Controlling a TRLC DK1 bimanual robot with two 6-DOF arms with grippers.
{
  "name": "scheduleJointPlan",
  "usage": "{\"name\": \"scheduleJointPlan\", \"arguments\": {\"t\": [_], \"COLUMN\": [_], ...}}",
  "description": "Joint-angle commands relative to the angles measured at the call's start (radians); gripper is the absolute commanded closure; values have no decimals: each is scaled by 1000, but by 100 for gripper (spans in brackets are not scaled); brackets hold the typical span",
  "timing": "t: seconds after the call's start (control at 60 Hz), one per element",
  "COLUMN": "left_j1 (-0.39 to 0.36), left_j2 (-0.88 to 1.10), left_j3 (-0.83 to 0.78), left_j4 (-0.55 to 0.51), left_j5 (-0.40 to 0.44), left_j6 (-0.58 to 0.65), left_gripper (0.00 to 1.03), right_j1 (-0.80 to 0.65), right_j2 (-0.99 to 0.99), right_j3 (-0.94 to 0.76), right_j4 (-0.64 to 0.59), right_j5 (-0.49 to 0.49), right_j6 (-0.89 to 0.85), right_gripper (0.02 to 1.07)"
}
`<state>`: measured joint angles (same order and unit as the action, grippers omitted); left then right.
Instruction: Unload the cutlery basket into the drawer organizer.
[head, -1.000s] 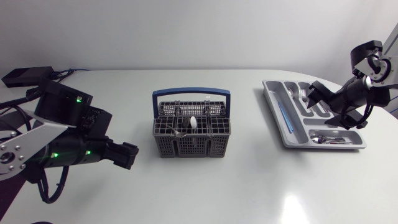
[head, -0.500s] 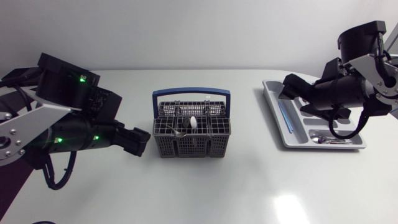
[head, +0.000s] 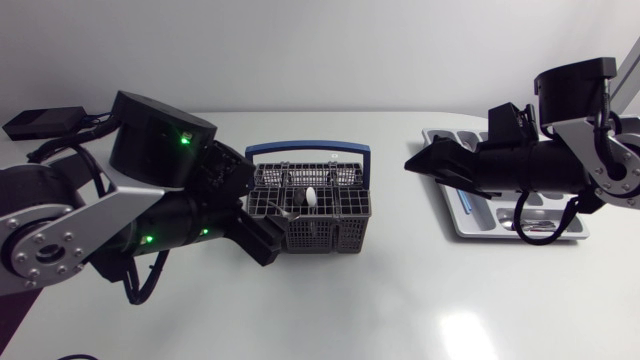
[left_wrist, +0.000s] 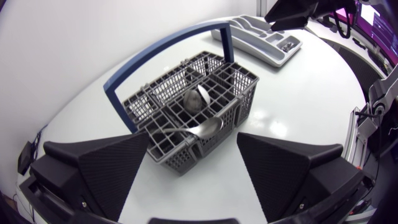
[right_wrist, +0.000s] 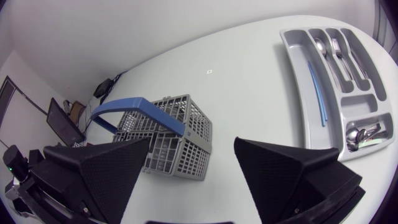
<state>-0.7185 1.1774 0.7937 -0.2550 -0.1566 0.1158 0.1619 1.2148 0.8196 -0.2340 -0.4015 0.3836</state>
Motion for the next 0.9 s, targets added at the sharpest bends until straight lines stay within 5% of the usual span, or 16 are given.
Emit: {"name": "scheduleJointPlan", "arguments": {"t": [0.0,0.2,0.35,0.883], "left_j1": [-27,-95,-145,-104], "left_j2": [16,60,120,257], "left_j3": [-25,-54,-134,-168], "left_j4": [31,92,269,481], "left_j5": [-21,-75,-195,-195], "left_j6": [65,143,237,292], "left_gripper": [4,4,4,8], "right_j1": [24,60,111,120], "right_j2": [-15,-64,-97,-58], "right_j3": [-27,-59,-86,-131], "right_j4": [10,16,13,61], "right_j5": [-22,-77,-62,-37], "right_j6": [-71,-226,-304,-388], "right_gripper": [7,7,7,7]}}
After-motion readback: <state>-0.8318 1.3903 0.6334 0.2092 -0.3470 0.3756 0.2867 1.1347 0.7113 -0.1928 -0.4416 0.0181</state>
